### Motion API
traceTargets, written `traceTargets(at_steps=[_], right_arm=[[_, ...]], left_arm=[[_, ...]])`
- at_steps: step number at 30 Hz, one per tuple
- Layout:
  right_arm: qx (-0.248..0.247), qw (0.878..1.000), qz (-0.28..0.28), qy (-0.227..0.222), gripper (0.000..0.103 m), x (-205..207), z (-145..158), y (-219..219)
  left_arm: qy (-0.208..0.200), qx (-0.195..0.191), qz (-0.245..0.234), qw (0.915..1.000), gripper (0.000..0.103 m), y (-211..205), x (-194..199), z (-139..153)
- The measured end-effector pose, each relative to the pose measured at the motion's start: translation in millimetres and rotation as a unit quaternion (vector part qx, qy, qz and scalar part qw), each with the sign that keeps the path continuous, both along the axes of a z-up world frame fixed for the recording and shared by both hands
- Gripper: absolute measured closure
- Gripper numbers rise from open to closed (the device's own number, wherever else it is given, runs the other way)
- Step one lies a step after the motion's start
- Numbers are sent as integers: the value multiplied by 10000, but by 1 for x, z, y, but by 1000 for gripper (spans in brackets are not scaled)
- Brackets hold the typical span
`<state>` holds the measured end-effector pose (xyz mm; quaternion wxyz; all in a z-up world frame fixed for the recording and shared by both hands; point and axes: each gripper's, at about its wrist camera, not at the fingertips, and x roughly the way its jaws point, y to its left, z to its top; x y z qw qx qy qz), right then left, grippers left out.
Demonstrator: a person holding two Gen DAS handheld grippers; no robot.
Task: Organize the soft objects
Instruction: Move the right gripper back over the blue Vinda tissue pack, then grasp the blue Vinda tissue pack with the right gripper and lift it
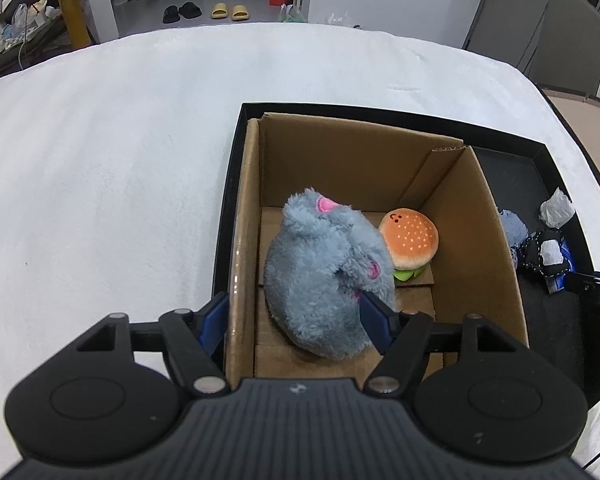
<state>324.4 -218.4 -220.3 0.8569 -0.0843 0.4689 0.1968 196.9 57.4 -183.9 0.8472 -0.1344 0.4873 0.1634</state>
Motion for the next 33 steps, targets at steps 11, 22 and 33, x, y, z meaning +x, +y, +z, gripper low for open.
traceTargets(at_steps=[11,22,33], right_arm=[[-109,9999,64,111,45,15,-25,-6],[-345,9993,170,11,40,21,-32,-5],[-510,9980,361,24,47,24,-40,-1]], left_arm=[[152,139,-16,9998,33,-6,7,-5],[188,130,7,9997,33,-7,9,-6],[163,81,44,9998,33,-4,3,-6]])
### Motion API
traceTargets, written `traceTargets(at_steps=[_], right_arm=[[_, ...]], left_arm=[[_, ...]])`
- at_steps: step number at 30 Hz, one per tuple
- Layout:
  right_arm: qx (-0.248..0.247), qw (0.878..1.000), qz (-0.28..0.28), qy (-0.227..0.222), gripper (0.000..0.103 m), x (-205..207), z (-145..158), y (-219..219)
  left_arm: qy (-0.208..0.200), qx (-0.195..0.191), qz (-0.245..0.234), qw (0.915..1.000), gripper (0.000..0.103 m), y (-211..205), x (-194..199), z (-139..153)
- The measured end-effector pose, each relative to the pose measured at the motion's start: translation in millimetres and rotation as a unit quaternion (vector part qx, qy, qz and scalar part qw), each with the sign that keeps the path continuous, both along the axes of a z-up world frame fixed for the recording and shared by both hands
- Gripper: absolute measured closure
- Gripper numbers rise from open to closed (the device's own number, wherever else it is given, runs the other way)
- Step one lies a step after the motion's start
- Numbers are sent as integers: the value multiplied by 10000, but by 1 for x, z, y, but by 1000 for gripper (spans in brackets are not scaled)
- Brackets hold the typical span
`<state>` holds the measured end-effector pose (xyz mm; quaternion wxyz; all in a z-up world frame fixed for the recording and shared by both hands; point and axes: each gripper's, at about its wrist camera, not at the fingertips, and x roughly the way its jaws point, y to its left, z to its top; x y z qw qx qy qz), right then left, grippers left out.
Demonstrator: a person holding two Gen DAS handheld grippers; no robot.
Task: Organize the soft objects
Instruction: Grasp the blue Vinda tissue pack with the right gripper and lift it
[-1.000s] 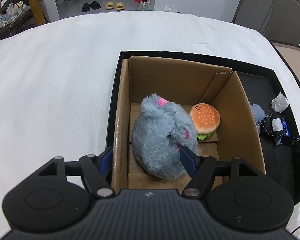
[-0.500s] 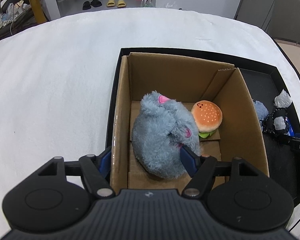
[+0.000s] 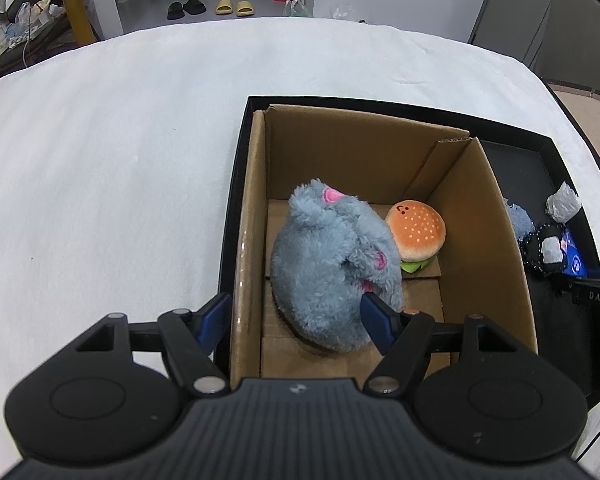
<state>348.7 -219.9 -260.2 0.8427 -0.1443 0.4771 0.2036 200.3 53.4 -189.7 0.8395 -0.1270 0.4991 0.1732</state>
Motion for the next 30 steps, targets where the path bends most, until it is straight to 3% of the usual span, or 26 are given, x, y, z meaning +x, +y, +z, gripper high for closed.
traceTargets(at_steps=[6,25,30], right_arm=[[192,9991,-280,253,48,-10,2,-8],[73,9929,-921,746,48,-58,-2,-21],[319,9907,-968,899,40,-68,0,-21]], left_arm=[[-49,-28,22,10000,33,2,-2,1],[-107,-46,-127,9999,33,0,-14,5],[-80,-24,-192,9998,33,-2,-15,3]])
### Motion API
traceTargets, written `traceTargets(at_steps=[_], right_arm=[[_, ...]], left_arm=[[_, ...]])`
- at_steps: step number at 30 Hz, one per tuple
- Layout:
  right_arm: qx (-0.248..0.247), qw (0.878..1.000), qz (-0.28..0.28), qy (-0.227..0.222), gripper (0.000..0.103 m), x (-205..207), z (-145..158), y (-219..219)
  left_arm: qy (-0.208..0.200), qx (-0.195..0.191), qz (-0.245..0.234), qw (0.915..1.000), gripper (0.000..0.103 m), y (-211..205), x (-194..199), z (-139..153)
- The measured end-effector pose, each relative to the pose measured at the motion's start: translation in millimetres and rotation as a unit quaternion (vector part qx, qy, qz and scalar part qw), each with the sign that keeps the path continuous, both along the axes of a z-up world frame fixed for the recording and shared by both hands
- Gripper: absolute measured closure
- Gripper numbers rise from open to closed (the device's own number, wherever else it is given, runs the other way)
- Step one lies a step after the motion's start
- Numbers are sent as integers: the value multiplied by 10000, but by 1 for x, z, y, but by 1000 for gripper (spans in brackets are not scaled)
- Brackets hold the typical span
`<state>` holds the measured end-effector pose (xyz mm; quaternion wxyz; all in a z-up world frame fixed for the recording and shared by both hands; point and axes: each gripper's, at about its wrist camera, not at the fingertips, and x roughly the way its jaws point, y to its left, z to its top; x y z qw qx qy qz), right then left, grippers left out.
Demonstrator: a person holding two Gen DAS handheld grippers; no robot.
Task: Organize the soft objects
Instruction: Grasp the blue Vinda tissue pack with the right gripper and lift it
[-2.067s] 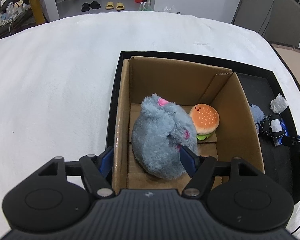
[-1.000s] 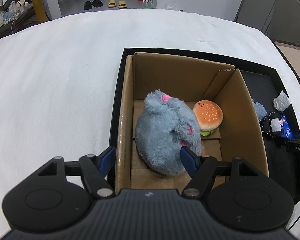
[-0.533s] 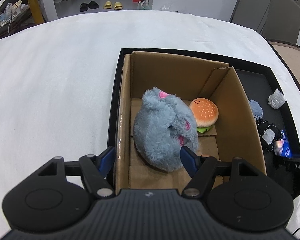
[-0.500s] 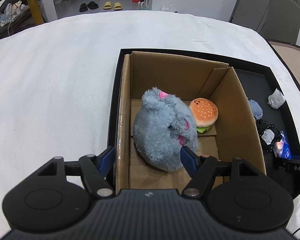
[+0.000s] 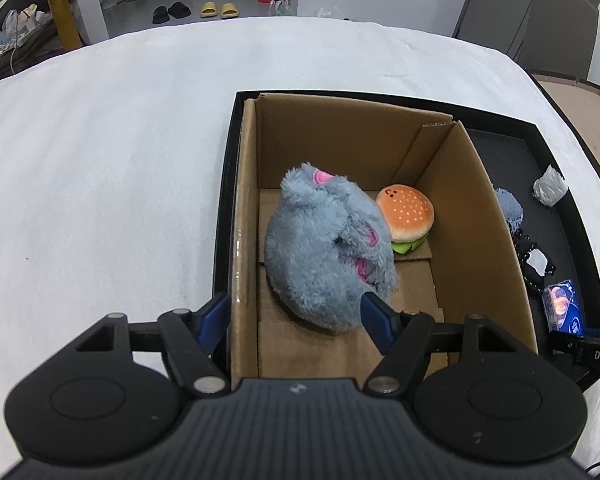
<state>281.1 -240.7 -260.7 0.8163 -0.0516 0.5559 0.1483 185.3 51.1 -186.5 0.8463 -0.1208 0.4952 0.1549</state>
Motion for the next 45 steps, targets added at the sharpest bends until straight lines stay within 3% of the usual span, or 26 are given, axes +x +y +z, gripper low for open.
traceTargets(at_steps=[5,14,16,18,29,45], right_arm=[[5,9999,115,-125,33,1,-2,1],[5,9992,238,-313,32,13,-7,1],[-5,9992,214,-330,37,15,-7,0],[-14,9991,238,-354,52,14,-4,-2],[130,9989,197,-413,53,2,19,-15],[234,9946,354,-943,53,-9,70,3]], left_arm=[[44,-3,-28,10000,33,-1,2,-3],[93,111,29,9999,33,0,6,-3],[100,123,8,9999,33,-3,6,-1],[104,131,-32,9999,33,-5,6,0],[107,218,-210,9995,33,-10,0,7],[-143,134,-151,9997,34,-3,-14,13]])
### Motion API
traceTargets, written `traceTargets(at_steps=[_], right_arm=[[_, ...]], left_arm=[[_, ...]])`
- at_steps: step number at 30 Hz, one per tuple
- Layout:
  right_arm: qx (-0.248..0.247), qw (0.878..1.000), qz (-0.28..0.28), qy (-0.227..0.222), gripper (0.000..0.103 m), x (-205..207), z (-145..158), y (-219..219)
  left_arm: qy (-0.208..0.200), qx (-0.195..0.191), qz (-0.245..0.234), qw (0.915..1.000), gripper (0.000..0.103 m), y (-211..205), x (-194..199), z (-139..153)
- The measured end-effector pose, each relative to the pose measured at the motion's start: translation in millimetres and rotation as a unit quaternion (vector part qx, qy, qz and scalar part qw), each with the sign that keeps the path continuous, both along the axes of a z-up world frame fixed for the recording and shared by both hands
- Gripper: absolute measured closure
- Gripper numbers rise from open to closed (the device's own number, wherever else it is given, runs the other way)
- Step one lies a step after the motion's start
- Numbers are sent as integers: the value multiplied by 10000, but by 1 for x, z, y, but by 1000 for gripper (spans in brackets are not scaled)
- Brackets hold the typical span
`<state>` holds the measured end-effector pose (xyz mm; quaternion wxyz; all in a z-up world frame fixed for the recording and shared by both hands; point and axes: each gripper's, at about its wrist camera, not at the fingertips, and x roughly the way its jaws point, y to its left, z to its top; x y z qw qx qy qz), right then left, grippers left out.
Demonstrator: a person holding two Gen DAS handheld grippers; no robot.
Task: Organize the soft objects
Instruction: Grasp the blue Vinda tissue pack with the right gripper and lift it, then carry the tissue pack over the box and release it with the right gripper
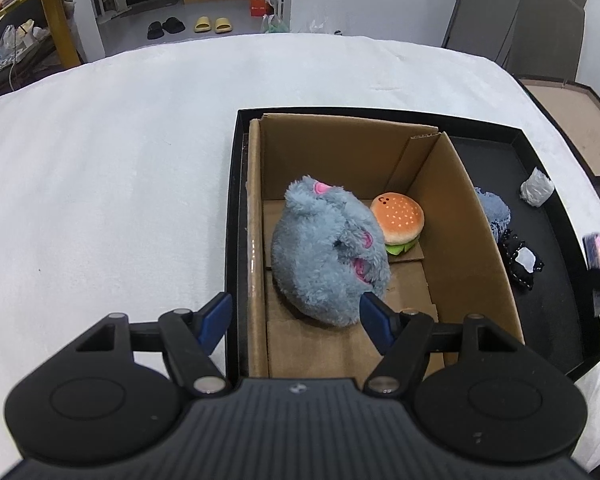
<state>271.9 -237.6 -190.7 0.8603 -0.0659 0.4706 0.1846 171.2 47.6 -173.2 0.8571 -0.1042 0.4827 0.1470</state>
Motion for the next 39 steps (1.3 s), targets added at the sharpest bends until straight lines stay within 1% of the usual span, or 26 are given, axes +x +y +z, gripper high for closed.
traceTargets(at_steps=[2,5,10,14,16,19,24,25,28,30,39], right_arm=[[49,9999,44,-89,53,-2,9,4],[160,9996,146,-205,53,-5,23,13],[283,9983,390,-328,53,-11,38,30],[334,9970,576,-388,53,-13,43,45],[367,9963,668,-405,53,-14,46,53],[402,9950,800,-439,53,-18,51,64],[497,9927,994,-468,53,-22,58,84],[507,9922,1035,-473,53,-22,59,88],[538,9908,1146,-475,53,-24,60,101],[566,9904,1178,-461,53,-24,60,109],[538,9873,1434,-412,53,-32,55,142]], left_arm=[[-34,-40,-3,10000,37,2,-3,1],[-73,-67,-21,9999,37,5,-6,1],[-109,-121,16,9999,42,11,-13,-1],[-129,-179,-3,9998,53,14,-17,-4],[-134,-215,-13,9997,55,16,-19,-5],[-152,-294,-22,9995,61,19,-22,-7],[-211,-383,-11,9990,75,25,-25,-7],[-221,-408,-6,9989,76,26,-26,-7],[-219,-514,-18,9984,79,29,-27,-9],[-235,-505,-63,9984,81,29,-27,-9],[-307,-640,-103,9974,81,35,-30,-10]])
